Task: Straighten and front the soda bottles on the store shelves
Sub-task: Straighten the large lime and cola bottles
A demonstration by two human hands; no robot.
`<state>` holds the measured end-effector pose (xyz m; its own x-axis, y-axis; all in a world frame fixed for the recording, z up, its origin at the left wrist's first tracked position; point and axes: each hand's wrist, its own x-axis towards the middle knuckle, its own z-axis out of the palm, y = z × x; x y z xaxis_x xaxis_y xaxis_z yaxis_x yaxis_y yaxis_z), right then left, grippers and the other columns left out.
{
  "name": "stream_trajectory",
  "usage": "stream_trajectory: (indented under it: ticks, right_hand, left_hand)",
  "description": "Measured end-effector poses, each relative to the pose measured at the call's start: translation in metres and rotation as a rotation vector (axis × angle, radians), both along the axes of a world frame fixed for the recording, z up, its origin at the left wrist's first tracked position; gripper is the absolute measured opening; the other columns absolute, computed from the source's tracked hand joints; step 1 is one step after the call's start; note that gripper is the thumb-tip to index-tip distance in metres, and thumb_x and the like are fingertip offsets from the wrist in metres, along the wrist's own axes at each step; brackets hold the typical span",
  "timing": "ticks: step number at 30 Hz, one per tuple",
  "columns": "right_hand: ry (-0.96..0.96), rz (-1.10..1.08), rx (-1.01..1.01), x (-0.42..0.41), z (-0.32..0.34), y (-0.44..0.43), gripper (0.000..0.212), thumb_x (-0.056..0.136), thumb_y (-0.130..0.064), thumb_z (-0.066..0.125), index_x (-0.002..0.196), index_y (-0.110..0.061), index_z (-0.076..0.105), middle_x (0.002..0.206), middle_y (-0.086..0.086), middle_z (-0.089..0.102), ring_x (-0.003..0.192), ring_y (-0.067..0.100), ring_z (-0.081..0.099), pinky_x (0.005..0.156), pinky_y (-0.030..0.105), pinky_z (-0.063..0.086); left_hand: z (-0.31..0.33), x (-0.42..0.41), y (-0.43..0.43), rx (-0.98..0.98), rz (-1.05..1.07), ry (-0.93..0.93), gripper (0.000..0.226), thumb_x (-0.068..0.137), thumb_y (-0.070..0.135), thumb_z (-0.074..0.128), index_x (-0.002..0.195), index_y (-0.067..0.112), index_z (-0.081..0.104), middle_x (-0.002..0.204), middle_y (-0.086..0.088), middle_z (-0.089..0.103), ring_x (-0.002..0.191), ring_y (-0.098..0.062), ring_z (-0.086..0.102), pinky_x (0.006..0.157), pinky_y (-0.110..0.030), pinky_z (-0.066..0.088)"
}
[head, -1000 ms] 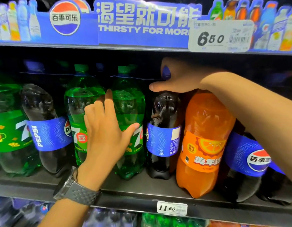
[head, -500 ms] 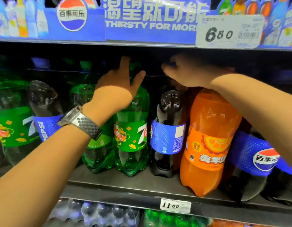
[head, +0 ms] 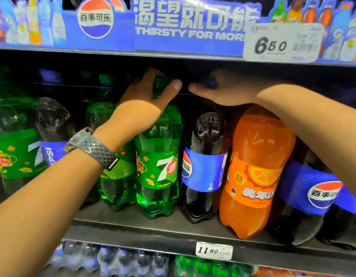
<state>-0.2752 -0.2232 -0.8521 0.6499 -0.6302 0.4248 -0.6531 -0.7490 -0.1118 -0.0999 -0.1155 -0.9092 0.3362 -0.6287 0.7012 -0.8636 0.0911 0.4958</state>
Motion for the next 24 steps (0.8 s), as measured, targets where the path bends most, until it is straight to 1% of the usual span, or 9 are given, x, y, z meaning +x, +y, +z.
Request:
stream_trajectory:
  ticks: [3, 7, 10, 12, 13, 16, 18, 21, 24]
  right_hand:
    - [-0.001, 0.03, -0.042, -0.001, -0.001, 0.002, 0.052, 0.087, -0.066, 0.044, 0.068, -0.017, 0.048, 0.057, 0.0, 0.054, 0.048, 0.014, 0.055, 0.042, 0.021, 0.037]
    - [0.058, 0.122, -0.089, -0.003, 0.009, 0.005, 0.043, 0.096, -0.044, 0.046, 0.066, -0.013, 0.053, 0.051, 0.002, 0.052, 0.047, 0.015, 0.05, 0.047, 0.024, 0.035]
    - [-0.051, 0.266, 0.313, -0.007, 0.006, 0.006, 0.03, 0.098, -0.032, 0.046, 0.089, -0.008, 0.063, 0.076, 0.0, 0.067, 0.07, 0.013, 0.064, 0.066, 0.026, 0.056]
    - [-0.092, 0.264, 0.385, -0.004, 0.0, 0.007, 0.031, 0.098, -0.032, 0.046, 0.101, -0.005, 0.062, 0.092, 0.01, 0.066, 0.084, 0.024, 0.065, 0.08, 0.041, 0.057]
    - [-0.092, 0.222, 0.338, -0.001, 0.0, 0.007, 0.038, 0.097, -0.04, 0.046, 0.097, -0.006, 0.062, 0.09, 0.012, 0.066, 0.081, 0.026, 0.066, 0.076, 0.043, 0.057]
    - [0.004, 0.002, 0.067, -0.001, 0.003, 0.008, 0.063, 0.083, -0.074, 0.041, 0.076, -0.013, 0.054, 0.065, 0.003, 0.061, 0.054, 0.019, 0.063, 0.048, 0.026, 0.046]
    - [-0.047, 0.041, 0.153, -0.003, 0.003, 0.004, 0.055, 0.083, -0.069, 0.049, 0.081, -0.014, 0.055, 0.072, 0.001, 0.064, 0.048, 0.011, 0.064, 0.042, 0.02, 0.049]
    - [-0.049, 0.167, 0.275, -0.005, 0.002, 0.002, 0.04, 0.094, -0.046, 0.05, 0.09, -0.007, 0.058, 0.082, 0.01, 0.069, 0.061, 0.017, 0.07, 0.055, 0.028, 0.058]
    - [-0.059, 0.22, 0.322, -0.007, 0.002, 0.001, 0.039, 0.097, -0.04, 0.046, 0.098, -0.003, 0.059, 0.089, 0.013, 0.07, 0.075, 0.027, 0.07, 0.069, 0.038, 0.059]
  left_hand:
    - [0.001, 0.007, 0.001, 0.012, -0.002, -0.081, 0.057, 0.079, 0.063, 0.062, 0.121, 0.026, 0.049, 0.115, -0.001, 0.062, 0.102, -0.022, 0.057, 0.07, -0.022, 0.031]
    - [0.009, 0.015, 0.001, 0.067, -0.038, -0.158, 0.053, 0.082, 0.059, 0.061, 0.123, 0.028, 0.05, 0.11, 0.006, 0.058, 0.093, -0.014, 0.052, 0.07, -0.02, 0.031]
    - [0.01, 0.02, 0.0, 0.084, -0.077, -0.143, 0.046, 0.087, 0.054, 0.059, 0.125, 0.029, 0.05, 0.114, 0.008, 0.057, 0.092, -0.01, 0.048, 0.068, -0.019, 0.03]
    - [0.009, 0.023, -0.001, 0.085, -0.087, -0.124, 0.044, 0.089, 0.052, 0.057, 0.127, 0.03, 0.05, 0.119, 0.009, 0.055, 0.094, -0.009, 0.047, 0.068, -0.02, 0.03]
    - [0.009, 0.023, -0.001, 0.08, -0.084, -0.126, 0.044, 0.09, 0.051, 0.056, 0.127, 0.029, 0.049, 0.117, 0.011, 0.054, 0.093, -0.009, 0.046, 0.067, -0.019, 0.029]
    - [0.007, 0.021, -0.001, 0.035, -0.069, -0.151, 0.043, 0.091, 0.048, 0.056, 0.128, 0.027, 0.05, 0.106, 0.012, 0.05, 0.087, -0.011, 0.046, 0.063, -0.018, 0.027]
    - [0.006, 0.021, 0.0, 0.004, -0.073, -0.164, 0.039, 0.093, 0.044, 0.055, 0.126, 0.024, 0.052, 0.102, 0.009, 0.051, 0.083, -0.014, 0.047, 0.062, -0.02, 0.026]
    - [0.002, 0.021, 0.002, -0.034, -0.102, -0.135, 0.032, 0.095, 0.038, 0.054, 0.123, 0.022, 0.055, 0.083, 0.01, 0.05, 0.064, -0.008, 0.045, 0.06, -0.022, 0.027]
    - [0.0, 0.022, 0.005, -0.057, -0.136, -0.081, 0.029, 0.093, 0.04, 0.049, 0.117, 0.026, 0.057, 0.075, 0.01, 0.05, 0.059, -0.003, 0.044, 0.056, -0.019, 0.031]
